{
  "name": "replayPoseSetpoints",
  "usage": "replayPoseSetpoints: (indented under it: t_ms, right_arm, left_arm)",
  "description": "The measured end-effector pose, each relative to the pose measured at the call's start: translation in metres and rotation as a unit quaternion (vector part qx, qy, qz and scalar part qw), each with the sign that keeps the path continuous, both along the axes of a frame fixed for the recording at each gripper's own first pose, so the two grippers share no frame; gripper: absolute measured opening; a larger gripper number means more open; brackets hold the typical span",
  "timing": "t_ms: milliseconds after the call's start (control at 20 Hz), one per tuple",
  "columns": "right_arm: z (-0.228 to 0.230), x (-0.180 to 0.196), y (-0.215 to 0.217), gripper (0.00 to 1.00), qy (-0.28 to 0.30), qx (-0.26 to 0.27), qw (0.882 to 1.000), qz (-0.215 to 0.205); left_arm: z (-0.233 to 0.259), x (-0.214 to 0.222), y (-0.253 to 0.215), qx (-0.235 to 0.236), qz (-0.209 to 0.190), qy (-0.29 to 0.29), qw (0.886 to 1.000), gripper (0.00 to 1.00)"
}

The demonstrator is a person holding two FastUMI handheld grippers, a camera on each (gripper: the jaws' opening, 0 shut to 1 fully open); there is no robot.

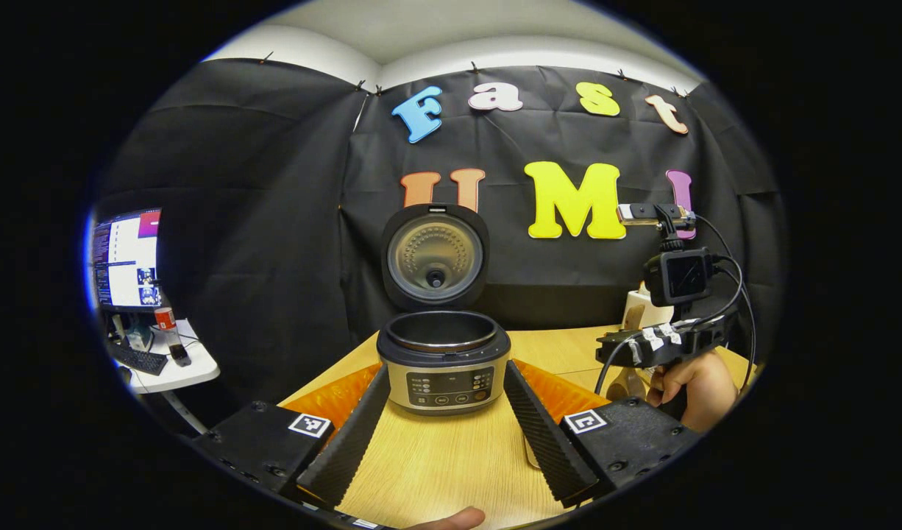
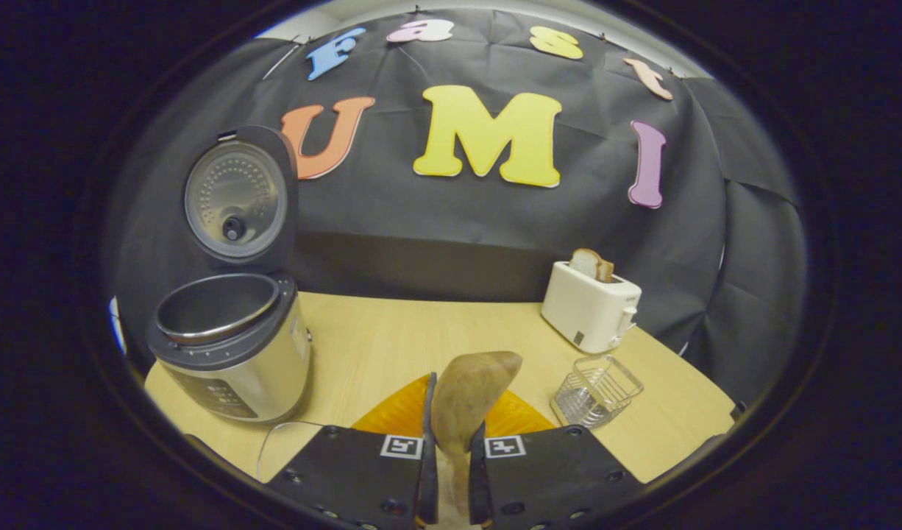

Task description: Close the left gripper, press the button to open the rice cooker; take a wooden spoon from the chopstick holder with the right hand, scoop a spoonful of rice and pour it into the rice cooker, then put the wooden spoon back into the chopstick holder.

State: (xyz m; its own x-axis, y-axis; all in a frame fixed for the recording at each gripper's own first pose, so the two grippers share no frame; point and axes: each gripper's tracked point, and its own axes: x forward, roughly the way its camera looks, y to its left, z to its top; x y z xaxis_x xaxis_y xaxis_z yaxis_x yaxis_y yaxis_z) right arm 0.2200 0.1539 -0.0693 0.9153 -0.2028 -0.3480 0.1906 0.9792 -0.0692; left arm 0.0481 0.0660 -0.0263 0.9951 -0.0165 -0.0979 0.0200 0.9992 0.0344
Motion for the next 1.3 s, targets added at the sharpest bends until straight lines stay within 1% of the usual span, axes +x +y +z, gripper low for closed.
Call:
replayPoseSetpoints:
  t_ms: [50, 150, 250, 400, 550, 600, 750, 850, 1100, 1200, 1300]
  right_arm:
    - [0.0, 0.0, 0.004, 0.14, 0.001, 0.003, 1.0, -0.001]
    - [-0.001, -0.001, 0.014, 0.16, 0.004, 0.007, 1.0, -0.001]
    - [-0.004, -0.001, 0.027, 0.16, 0.017, 0.01, 1.0, 0.01]
    - [-0.011, -0.002, 0.045, 0.16, 0.043, 0.031, 0.998, 0.027]
    - [-0.016, -0.003, 0.051, 0.16, 0.077, 0.043, 0.996, 0.035]
    - [-0.017, -0.003, 0.051, 0.16, 0.085, 0.057, 0.994, 0.036]
    - [-0.023, -0.013, 0.059, 0.16, 0.12, 0.122, 0.984, 0.046]
    - [-0.019, -0.018, 0.055, 0.16, 0.125, 0.145, 0.98, 0.046]
    - [-0.018, -0.048, 0.054, 0.16, 0.131, 0.215, 0.966, 0.063]
    - [-0.02, -0.062, 0.049, 0.16, 0.135, 0.256, 0.955, 0.068]
    - [-0.023, -0.073, 0.044, 0.16, 0.143, 0.314, 0.936, 0.068]
  left_arm:
    - [0.0, -0.001, 0.0, -0.001, -0.001, 0.001, 1.0, 0.99]
    - [0.0, 0.0, 0.002, -0.004, 0.0, 0.002, 1.0, 0.99]
    - [0.002, 0.0, 0.002, -0.008, 0.0, 0.0, 1.0, 0.99]
    - [0.002, -0.001, 0.003, -0.013, -0.003, -0.001, 1.0, 0.99]
    - [0.004, -0.001, 0.003, -0.015, -0.004, -0.002, 1.0, 0.99]
    - [0.005, -0.002, 0.003, -0.016, -0.005, -0.003, 1.0, 0.99]
    - [0.004, 0.0, 0.004, -0.023, -0.005, -0.001, 1.0, 0.99]
    - [0.003, 0.001, 0.004, -0.025, -0.005, 0.001, 1.0, 0.99]
    - [0.003, 0.0, 0.003, -0.022, -0.005, 0.002, 1.0, 0.99]
    - [0.003, 0.0, 0.002, -0.021, -0.007, 0.001, 1.0, 0.99]
    - [0.004, -0.001, -0.002, -0.021, -0.01, 0.001, 1.0, 0.99]
